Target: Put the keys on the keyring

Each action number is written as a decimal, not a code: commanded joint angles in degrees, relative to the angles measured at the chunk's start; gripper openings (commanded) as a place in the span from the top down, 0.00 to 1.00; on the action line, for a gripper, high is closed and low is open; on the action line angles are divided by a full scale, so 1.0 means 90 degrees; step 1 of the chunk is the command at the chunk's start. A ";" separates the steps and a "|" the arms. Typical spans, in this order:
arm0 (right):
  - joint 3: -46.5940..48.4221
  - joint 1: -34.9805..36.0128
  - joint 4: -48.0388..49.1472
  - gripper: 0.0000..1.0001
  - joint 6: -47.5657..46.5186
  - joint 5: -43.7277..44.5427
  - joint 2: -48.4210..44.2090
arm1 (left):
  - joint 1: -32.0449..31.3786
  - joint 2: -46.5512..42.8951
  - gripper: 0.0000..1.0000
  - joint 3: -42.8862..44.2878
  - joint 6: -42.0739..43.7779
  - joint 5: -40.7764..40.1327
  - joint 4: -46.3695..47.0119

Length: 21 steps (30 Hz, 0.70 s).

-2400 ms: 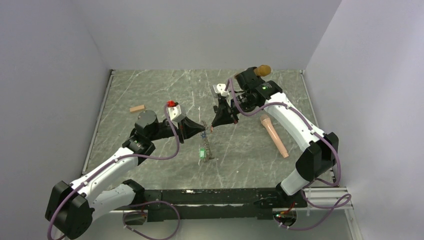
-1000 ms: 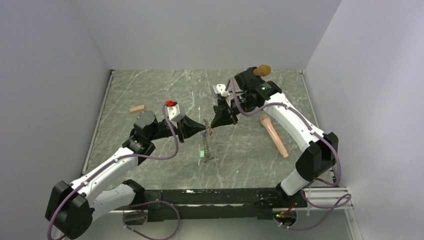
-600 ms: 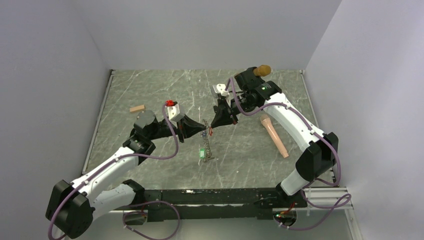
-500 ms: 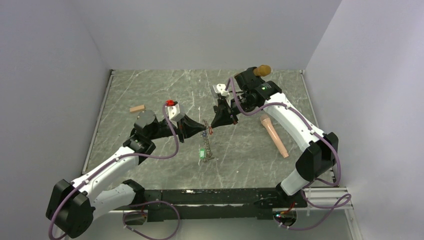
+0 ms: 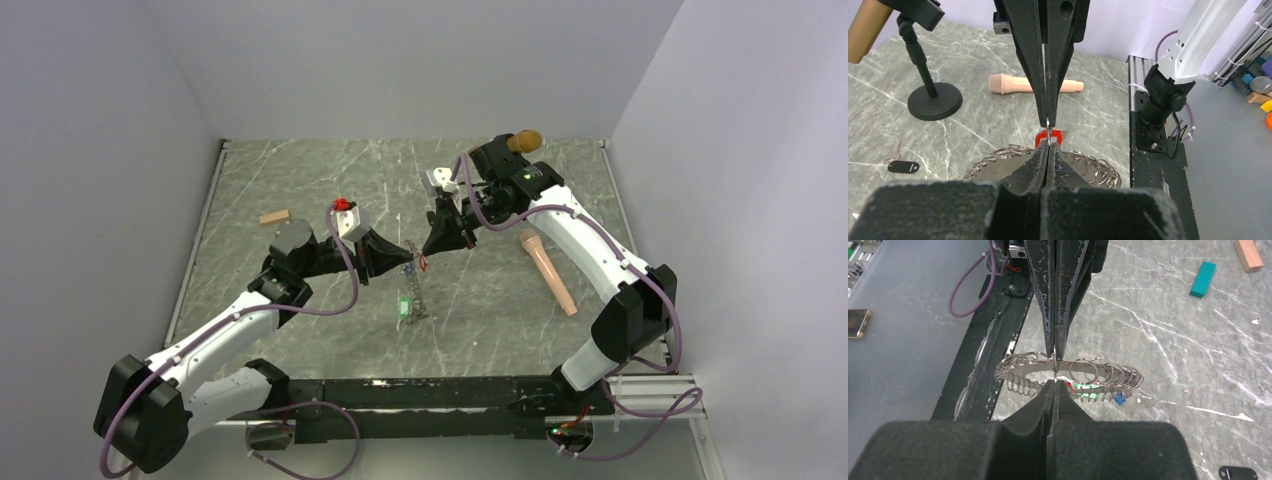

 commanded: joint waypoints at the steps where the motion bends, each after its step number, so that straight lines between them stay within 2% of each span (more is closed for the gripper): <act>1: -0.0023 0.0033 0.0231 1.00 -0.0041 -0.0470 -0.0167 | -0.0024 0.0011 1.00 0.0113 -0.0175 0.0291 0.0592; 21: -0.0036 0.0029 0.0203 1.00 -0.0108 -0.0616 -0.0171 | -0.0022 0.0096 1.00 0.0157 -0.0185 0.0384 0.0556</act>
